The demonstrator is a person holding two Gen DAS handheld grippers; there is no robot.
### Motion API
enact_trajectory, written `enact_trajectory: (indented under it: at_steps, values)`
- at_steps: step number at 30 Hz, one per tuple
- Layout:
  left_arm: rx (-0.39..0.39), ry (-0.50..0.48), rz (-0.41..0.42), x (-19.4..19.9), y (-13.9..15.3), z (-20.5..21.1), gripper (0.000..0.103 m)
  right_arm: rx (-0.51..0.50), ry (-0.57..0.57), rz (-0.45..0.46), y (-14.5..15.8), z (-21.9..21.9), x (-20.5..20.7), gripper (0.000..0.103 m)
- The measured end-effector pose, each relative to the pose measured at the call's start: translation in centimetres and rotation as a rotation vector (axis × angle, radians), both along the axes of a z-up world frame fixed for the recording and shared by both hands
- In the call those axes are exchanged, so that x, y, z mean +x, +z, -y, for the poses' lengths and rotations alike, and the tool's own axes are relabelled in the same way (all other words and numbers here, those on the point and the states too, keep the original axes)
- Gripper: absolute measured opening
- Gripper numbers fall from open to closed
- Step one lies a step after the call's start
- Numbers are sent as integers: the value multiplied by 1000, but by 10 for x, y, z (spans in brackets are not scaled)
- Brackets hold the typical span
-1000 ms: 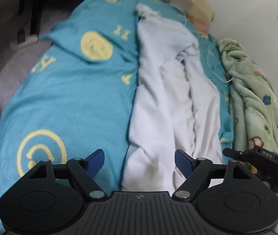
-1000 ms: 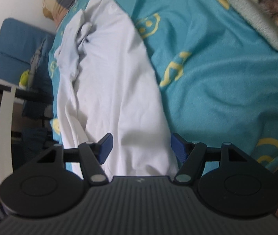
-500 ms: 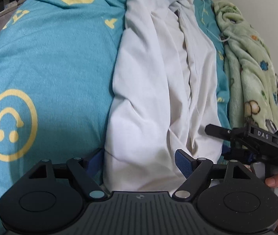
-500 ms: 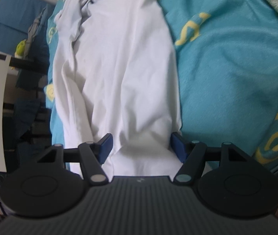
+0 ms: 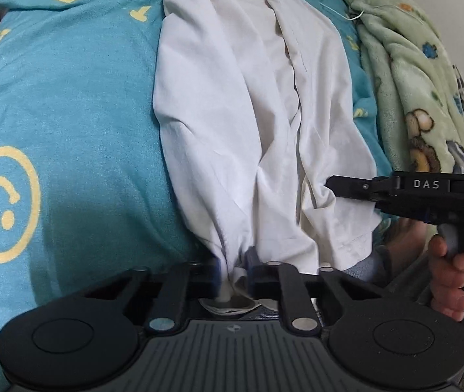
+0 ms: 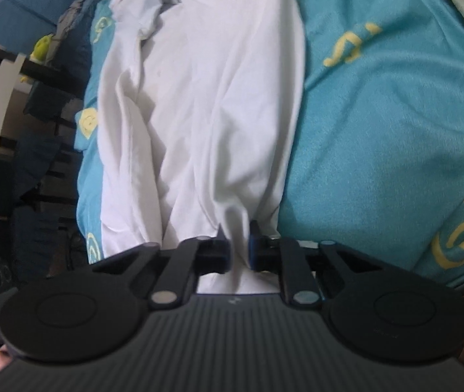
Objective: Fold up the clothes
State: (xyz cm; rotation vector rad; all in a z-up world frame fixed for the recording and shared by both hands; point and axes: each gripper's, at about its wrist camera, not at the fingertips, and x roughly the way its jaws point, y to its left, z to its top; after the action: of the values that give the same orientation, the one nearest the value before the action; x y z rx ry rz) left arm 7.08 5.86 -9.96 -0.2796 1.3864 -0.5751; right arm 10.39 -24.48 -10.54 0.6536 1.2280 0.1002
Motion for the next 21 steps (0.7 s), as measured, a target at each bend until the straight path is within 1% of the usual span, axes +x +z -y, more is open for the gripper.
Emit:
enact_trajectory:
  at_steps: [2, 4, 7, 10, 13, 16, 19, 21]
  values:
    - [-42, 31, 15, -1, 6, -7, 10, 20, 2, 21, 6, 3, -1, 8]
    - [-107, 61, 59, -6, 20, -16, 9, 51, -13, 49, 16, 8, -4, 7]
    - [-251, 93, 130, -18, 50, -30, 9, 94, -31, 105, 40, 17, -13, 6]
    - [-337, 98, 204, -28, 86, -38, 9, 137, -35, 177, 68, 29, -25, 6]
    - [-379, 109, 272, -35, 123, -41, 9, 162, -46, 244, 97, 42, -40, 6]
    - [-415, 97, 325, -50, 155, -42, 9, 169, -44, 308, 124, 51, -57, 6]
    - [-437, 71, 369, -77, 184, -43, 9, 179, -30, 366, 145, 56, -82, 6]
    - [-454, 64, 389, -101, 193, -45, 9, 175, -14, 397, 156, 56, -99, 6]
